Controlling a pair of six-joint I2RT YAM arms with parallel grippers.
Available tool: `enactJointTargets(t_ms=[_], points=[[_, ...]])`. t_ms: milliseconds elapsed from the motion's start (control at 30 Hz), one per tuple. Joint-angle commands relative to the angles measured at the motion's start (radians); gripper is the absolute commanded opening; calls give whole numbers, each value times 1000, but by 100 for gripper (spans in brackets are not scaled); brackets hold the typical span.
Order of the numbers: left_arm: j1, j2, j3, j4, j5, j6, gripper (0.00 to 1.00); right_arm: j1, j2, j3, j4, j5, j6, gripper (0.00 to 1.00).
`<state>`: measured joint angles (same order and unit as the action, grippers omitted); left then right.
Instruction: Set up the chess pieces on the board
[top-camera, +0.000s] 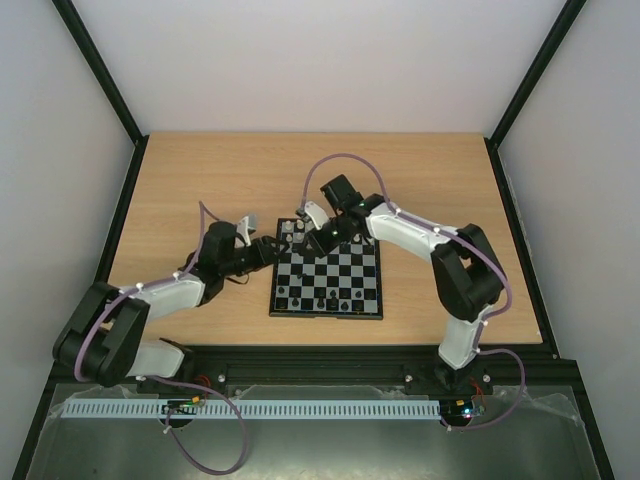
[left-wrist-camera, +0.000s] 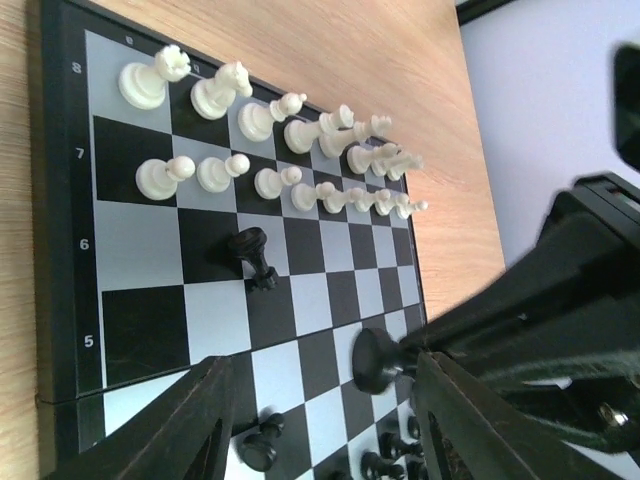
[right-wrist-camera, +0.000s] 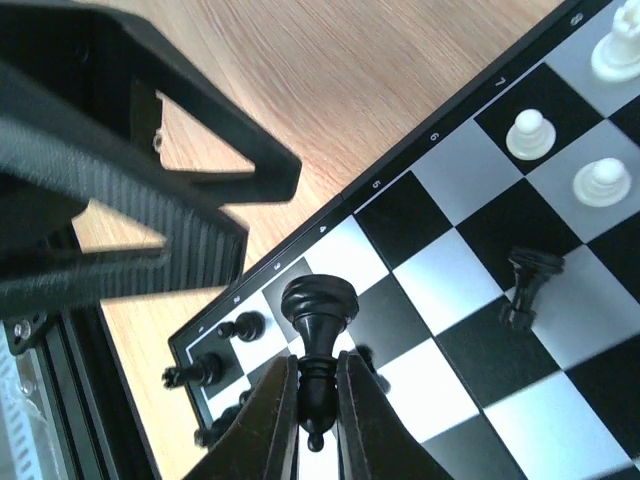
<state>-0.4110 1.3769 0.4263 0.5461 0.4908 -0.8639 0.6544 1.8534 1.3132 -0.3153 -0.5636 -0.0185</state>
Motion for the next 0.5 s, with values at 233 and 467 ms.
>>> enactJointTargets(t_ms=[233,467], points=[[24,-204,246,-575,-96,252,66,11,-166,24,-372,147,-279,4],[157,-292,375,-807,-208,473,75,147,-165,79,-515,354,-395,4]])
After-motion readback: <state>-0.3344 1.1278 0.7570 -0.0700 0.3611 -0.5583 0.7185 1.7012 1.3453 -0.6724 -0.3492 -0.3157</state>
